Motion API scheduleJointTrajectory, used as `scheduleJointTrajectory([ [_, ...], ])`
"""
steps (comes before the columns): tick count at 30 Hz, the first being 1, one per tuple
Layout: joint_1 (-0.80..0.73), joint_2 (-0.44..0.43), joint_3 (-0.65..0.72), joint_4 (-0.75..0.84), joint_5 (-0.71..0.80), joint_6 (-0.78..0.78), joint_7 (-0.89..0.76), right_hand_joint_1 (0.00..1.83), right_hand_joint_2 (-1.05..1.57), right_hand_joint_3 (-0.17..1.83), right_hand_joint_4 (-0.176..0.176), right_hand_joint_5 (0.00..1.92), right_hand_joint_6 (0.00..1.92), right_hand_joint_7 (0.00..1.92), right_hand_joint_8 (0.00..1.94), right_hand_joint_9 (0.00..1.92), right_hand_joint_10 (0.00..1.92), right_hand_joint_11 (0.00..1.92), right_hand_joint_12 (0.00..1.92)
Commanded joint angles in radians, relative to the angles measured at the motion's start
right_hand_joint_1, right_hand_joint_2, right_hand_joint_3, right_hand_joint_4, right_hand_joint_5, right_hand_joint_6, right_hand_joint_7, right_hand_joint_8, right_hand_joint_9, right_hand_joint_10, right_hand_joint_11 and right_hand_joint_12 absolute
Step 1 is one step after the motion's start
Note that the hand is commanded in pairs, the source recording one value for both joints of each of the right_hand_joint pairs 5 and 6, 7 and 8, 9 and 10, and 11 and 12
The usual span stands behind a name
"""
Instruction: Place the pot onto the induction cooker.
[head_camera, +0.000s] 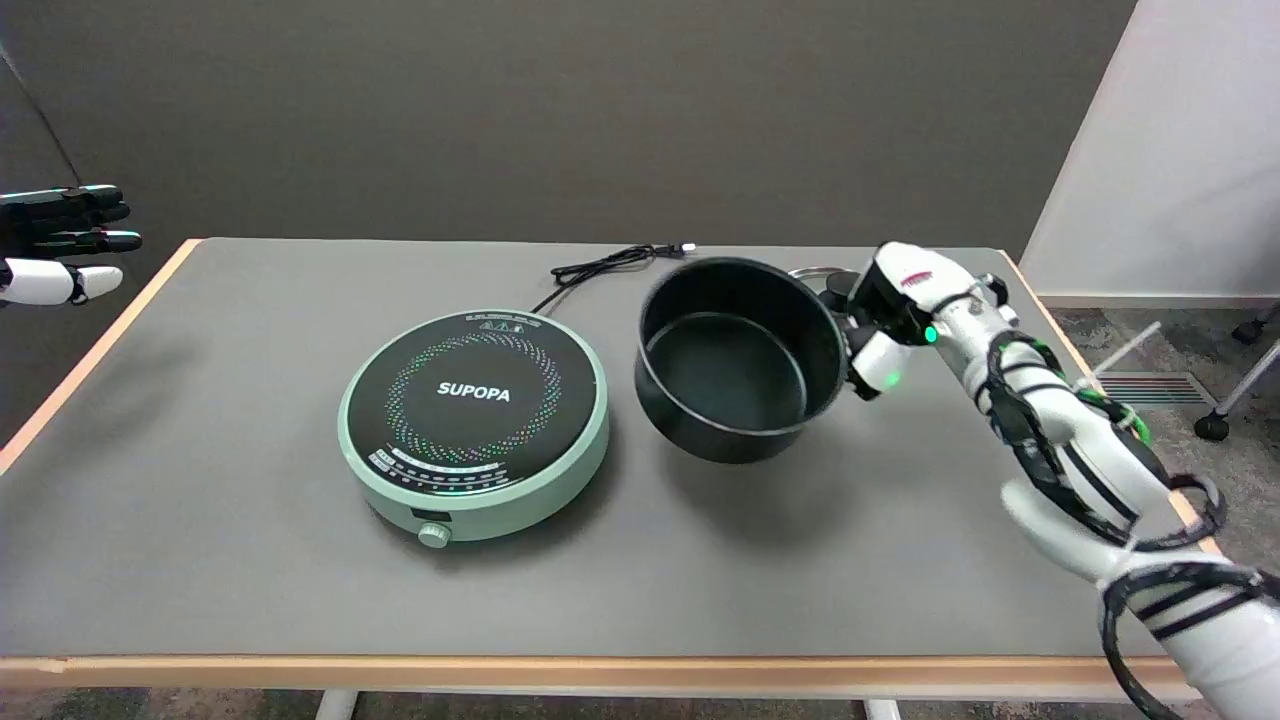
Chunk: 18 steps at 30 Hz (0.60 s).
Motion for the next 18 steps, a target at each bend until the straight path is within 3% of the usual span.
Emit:
scheduleJointTrajectory([
  [1,0.270,-0.009,-0.192,-0.046,0.040,-0.036,-0.039,1.31,-0.24,1.83,-0.100,1.75,1.75,1.75,1.75,1.75,1.75,1.75,1.75],
  [9,0.340,-0.041,-0.238,-0.078,0.111,-0.036,-0.084,1.32,-0.25,1.83,-0.101,1.75,1.75,1.75,1.75,1.75,1.75,1.75,1.75],
  [18,0.361,-0.066,-0.223,-0.079,-0.050,0.074,-0.046,1.32,-0.26,1.83,-0.102,1.74,1.74,1.74,1.74,1.74,1.74,1.74,1.74],
])
